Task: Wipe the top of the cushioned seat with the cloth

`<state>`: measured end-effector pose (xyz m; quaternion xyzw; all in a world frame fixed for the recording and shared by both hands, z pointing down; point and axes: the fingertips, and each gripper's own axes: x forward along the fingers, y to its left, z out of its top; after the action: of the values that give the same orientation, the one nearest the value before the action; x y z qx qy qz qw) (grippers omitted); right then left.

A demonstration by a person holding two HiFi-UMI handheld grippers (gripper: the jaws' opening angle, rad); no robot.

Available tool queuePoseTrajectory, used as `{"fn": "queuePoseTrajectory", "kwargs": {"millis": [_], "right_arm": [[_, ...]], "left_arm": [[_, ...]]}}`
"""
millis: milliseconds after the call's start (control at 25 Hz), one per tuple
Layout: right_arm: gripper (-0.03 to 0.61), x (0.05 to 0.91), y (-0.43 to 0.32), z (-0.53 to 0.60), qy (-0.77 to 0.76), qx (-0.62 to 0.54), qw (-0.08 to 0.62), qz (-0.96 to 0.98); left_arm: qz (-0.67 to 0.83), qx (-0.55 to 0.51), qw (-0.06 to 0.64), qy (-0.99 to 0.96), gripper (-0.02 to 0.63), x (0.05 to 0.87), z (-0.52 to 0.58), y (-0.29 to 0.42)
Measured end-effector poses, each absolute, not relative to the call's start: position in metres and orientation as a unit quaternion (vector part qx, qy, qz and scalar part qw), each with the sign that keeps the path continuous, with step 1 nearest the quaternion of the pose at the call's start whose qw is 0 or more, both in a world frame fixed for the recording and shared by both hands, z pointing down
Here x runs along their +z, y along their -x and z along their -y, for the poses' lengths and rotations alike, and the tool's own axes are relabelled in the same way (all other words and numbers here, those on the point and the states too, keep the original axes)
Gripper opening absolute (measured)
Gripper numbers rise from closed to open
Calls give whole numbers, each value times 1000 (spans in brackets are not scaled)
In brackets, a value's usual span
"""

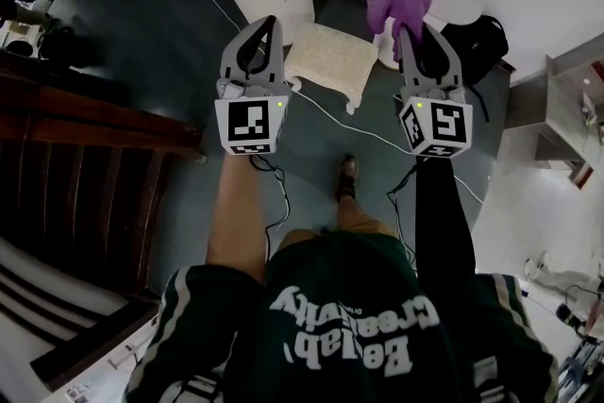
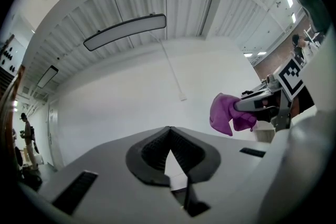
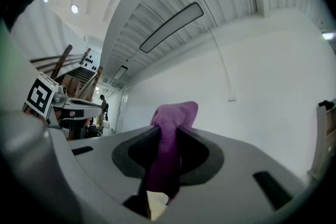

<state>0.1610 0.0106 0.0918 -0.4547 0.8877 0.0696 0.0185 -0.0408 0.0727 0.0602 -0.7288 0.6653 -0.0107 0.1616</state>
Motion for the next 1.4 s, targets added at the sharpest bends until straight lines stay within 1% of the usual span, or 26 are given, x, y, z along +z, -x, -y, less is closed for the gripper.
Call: {"fn": "queuePoseTrajectory", "kwargs": {"millis": [400,760,1040,1160,1400], "right_arm": [[112,105,-106,96,441,49,20,-896],[112,136,-74,138,473,37,0,-880],[112,181,-15,188,506,28,-26,-862],[112,201,-2,203,510,28,-26,-859],[112,269,19,219,508,-1,-55,-860]], "left_arm": [[-664,-8,169,729,14,63,34,79],[-625,-14,179,760,14,89,99,104],[-587,-5,145,797,14,143,173,157],[-575,2,138,807,14,163,194,163],[-550,7,101,829,14,218,220,160]]}}
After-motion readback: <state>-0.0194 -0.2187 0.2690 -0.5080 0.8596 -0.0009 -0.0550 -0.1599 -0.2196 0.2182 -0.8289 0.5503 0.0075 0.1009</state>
